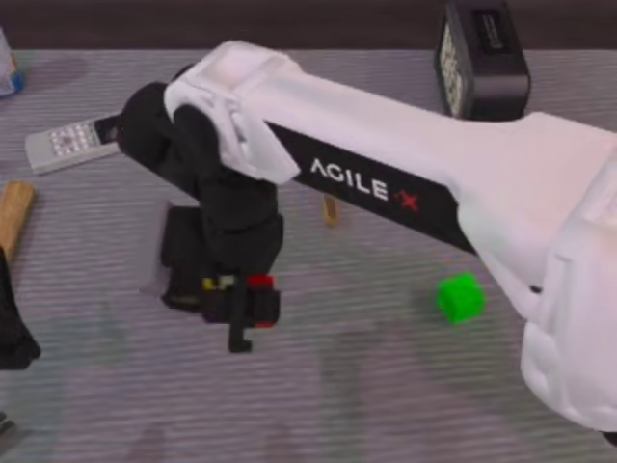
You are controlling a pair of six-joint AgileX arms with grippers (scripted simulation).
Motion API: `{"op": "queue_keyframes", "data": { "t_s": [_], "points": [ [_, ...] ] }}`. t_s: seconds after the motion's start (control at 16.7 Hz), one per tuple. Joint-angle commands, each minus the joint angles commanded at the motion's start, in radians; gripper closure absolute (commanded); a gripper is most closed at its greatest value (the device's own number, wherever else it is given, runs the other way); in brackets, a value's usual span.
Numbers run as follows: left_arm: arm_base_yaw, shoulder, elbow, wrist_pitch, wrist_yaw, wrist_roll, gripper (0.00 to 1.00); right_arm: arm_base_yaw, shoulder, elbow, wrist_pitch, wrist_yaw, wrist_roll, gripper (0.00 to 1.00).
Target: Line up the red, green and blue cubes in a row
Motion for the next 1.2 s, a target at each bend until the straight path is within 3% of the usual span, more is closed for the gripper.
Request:
{"op": "queue_keyframes", "data": {
  "t_s": [0.42, 0.84, 1.14, 1.2],
  "points": [
    [0.000, 0.000, 0.000, 0.000, 0.000, 0.000, 0.00, 0.031, -0.003, 0.000, 0.001, 0.000, 0.011, 1.00],
    [0.000, 0.000, 0.000, 0.000, 0.000, 0.000, 0.00, 0.031, 0.014, -0.208, 0.231, 0.001, 0.012, 1.00],
    [0.000, 0.000, 0.000, 0.000, 0.000, 0.000, 0.00, 0.033, 0.019, -0.232, 0.257, 0.002, 0.011, 1.00],
    [0.000, 0.000, 0.000, 0.000, 0.000, 0.000, 0.00, 0.033, 0.019, -0.232, 0.257, 0.002, 0.011, 0.92]
  ]
}}
